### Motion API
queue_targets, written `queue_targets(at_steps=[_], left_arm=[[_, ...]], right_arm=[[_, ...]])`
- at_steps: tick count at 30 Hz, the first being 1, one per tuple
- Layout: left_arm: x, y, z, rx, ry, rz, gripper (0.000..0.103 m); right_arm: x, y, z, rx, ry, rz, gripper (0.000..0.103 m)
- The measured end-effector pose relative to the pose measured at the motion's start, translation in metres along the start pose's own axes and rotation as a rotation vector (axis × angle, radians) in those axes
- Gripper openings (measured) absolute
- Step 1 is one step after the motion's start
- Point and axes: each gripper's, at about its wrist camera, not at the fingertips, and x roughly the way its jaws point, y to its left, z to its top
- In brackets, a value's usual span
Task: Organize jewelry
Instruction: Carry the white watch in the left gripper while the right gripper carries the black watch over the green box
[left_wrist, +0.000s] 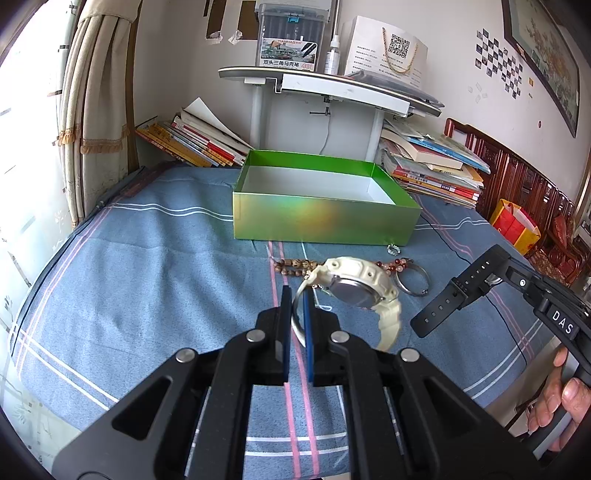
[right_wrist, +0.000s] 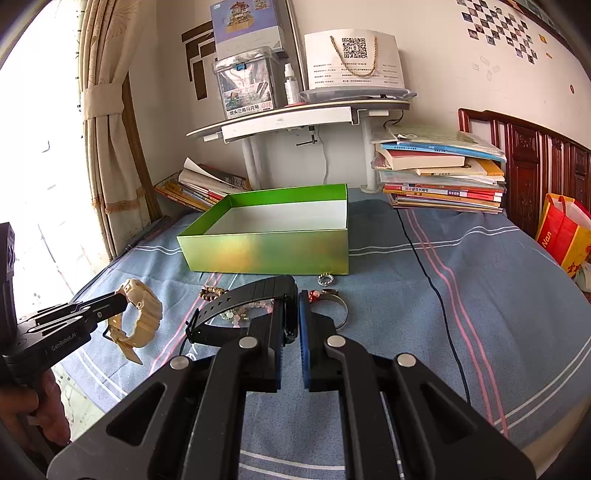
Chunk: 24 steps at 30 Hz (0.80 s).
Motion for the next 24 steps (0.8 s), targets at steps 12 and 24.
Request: queue_targets(at_steps=[12,24], left_arm=[[0.013,0.007,0.016,-0.007,0.005,0.006,0.006],[0.067,0.016,0.094,-0.018,0.000,0.017,0.007]], right_arm=[[0.015,-0.004,0.015,0.009,-0.001,-0.016,0.008],[0.082,-0.015,0.079,0.001,-0.002,-0.026,0.008]])
